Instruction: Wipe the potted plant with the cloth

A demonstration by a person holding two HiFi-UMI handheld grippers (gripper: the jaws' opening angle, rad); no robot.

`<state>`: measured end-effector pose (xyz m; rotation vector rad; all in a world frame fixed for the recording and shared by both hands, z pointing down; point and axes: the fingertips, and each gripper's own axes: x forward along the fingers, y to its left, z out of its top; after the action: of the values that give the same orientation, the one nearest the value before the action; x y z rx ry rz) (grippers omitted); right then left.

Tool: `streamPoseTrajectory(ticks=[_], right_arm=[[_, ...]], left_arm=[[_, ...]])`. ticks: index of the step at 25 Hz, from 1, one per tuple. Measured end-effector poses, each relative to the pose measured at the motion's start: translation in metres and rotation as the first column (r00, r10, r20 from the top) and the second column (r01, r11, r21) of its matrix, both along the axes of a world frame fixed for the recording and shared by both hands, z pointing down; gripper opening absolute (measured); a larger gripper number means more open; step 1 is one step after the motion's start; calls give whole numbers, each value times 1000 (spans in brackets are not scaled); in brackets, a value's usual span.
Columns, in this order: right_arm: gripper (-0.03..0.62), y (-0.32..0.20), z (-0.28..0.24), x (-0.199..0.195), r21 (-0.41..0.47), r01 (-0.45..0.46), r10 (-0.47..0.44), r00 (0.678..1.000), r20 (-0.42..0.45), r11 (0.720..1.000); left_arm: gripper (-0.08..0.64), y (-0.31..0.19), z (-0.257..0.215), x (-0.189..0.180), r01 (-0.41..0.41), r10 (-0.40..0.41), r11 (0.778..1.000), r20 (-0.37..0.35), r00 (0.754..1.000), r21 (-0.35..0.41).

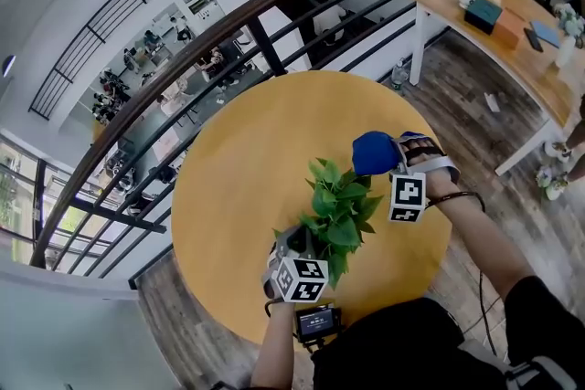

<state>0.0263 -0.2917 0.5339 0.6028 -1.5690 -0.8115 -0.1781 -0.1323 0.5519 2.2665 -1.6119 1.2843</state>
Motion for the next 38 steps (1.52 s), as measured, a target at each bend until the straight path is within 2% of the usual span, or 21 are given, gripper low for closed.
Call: streamPoseTrajectory(ticks=[3, 5, 8, 10, 11, 13, 16, 19, 22, 23, 25, 27, 28, 32, 34, 35, 36, 37, 38], right_arm=[[150, -3, -10, 13, 17, -35, 34, 999, 38, 999], [150, -7, -37, 10, 59, -30, 25, 996, 91, 998], [150, -4, -103, -17, 176, 37, -67, 983, 169, 984], [150, 8, -152, -47, 275, 120, -179, 964, 198, 954], [150, 18, -173, -65, 324, 173, -245, 950, 195, 930], [150, 39, -198, -100, 406, 304, -386, 913, 134, 862], [150, 63, -183, -140, 460, 503, -541, 839, -57, 731], [150, 75, -145, -153, 430, 656, -610, 748, -260, 620], [150, 85, -124, -152, 390, 752, -656, 657, -372, 532], [150, 85, -124, -151, 391, 766, -661, 640, -391, 511], [150, 79, -130, -148, 408, 762, -652, 644, -399, 503], [150, 66, -139, -145, 430, 740, -627, 669, -399, 517], [150, 58, -143, -143, 439, 725, -608, 686, -400, 531], [150, 19, -160, -125, 465, 637, -513, 771, -377, 615], [150, 14, -174, -121, 496, 586, -502, 809, -306, 641], [150, 19, -183, -122, 512, 567, -513, 818, -260, 645], [150, 28, -191, -125, 524, 562, -536, 815, -220, 640], [150, 42, -196, -131, 527, 575, -572, 798, -193, 625], [150, 59, -196, -137, 521, 607, -614, 767, -186, 600]], left_arm=[[2, 0, -1, 0, -4, 4, 1000, 6, 1000, 5], [2, -1, -2, 0, -5, 5, 1000, 8, 1000, 7], [2, 0, -3, 1, -3, 3, 1000, 8, 1000, 8], [2, 0, -2, 2, -1, 1, 1000, 4, 1000, 9], [2, -1, -2, 3, 0, 0, 1000, 2, 1000, 9], [2, -3, -1, 4, 1, -1, 1000, 0, 1000, 10], [2, -4, 0, 5, 5, -5, 1000, -2, 1000, 14], [2, -4, -1, 7, 0, 0, 1000, 1, 1000, 16], [2, -5, -3, 7, -4, 4, 1000, 5, 1000, 18], [2, -4, -2, 7, -4, 4, 1000, 5, 1000, 18], [2, -4, -1, 7, -5, 5, 1000, 5, 1000, 18], [2, -4, 1, 6, -5, 5, 1000, 6, 1000, 16], [2, -4, 2, 5, -5, 5, 1000, 6, 1000, 15], [2, -2, -1, 5, -4, 4, 1000, 8, 1000, 14], [2, -2, -2, 5, -5, 5, 1000, 9, 1000, 16], [2, -1, -2, 4, -7, 6, 1000, 10, 1000, 16], [2, -1, -1, 4, -7, 7, 1000, 11, 1000, 16], [2, -2, -1, 4, -6, 6, 1000, 12, 1000, 16], [2, -2, -1, 4, -5, 4, 1000, 12, 1000, 17]])
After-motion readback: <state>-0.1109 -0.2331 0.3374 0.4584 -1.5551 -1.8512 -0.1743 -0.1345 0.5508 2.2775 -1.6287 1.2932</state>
